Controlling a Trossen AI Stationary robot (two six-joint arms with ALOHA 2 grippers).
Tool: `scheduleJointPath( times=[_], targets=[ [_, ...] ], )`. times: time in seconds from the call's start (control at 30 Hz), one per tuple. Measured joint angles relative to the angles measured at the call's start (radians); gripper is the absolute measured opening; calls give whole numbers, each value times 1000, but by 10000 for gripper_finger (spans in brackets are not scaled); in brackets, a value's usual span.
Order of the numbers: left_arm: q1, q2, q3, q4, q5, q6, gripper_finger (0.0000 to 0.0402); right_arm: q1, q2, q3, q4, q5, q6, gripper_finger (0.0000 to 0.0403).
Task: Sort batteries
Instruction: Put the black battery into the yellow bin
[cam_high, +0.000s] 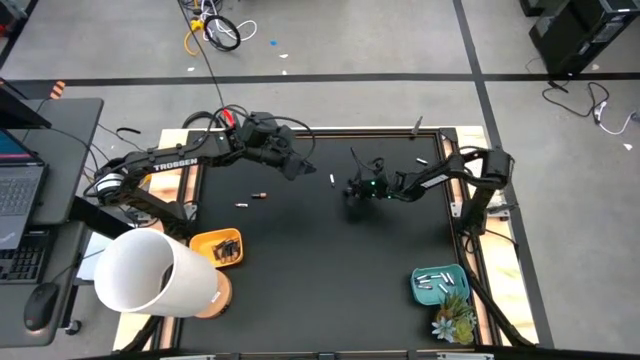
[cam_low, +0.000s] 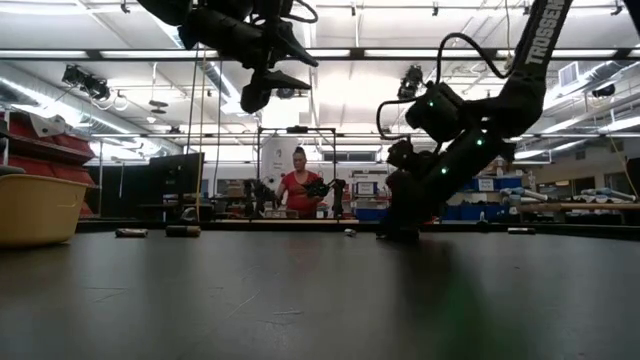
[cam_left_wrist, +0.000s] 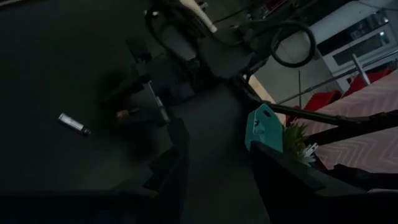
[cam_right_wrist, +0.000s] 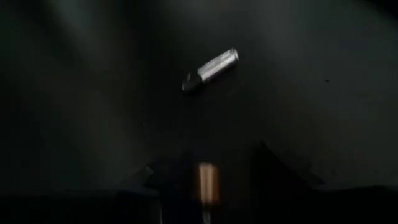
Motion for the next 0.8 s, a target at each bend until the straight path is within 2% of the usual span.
scheduleJointPath(
  times=[0.1, 0.3, 0.5, 0.8],
  targets=[
    [0, 0, 0, -28, 0, 2, 186, 13, 59, 3, 77, 7, 44, 172],
    [0, 0, 0, -47, 6, 2, 186, 61, 126, -64, 299, 100, 73, 150],
    [0, 0, 0, -46, 9, 2, 186, 80, 158, -134, 437, 98, 123, 146],
    [0, 0, 0, -44, 10, -13, 186, 103, 70, -160, 395, 86, 124, 145]
  ],
)
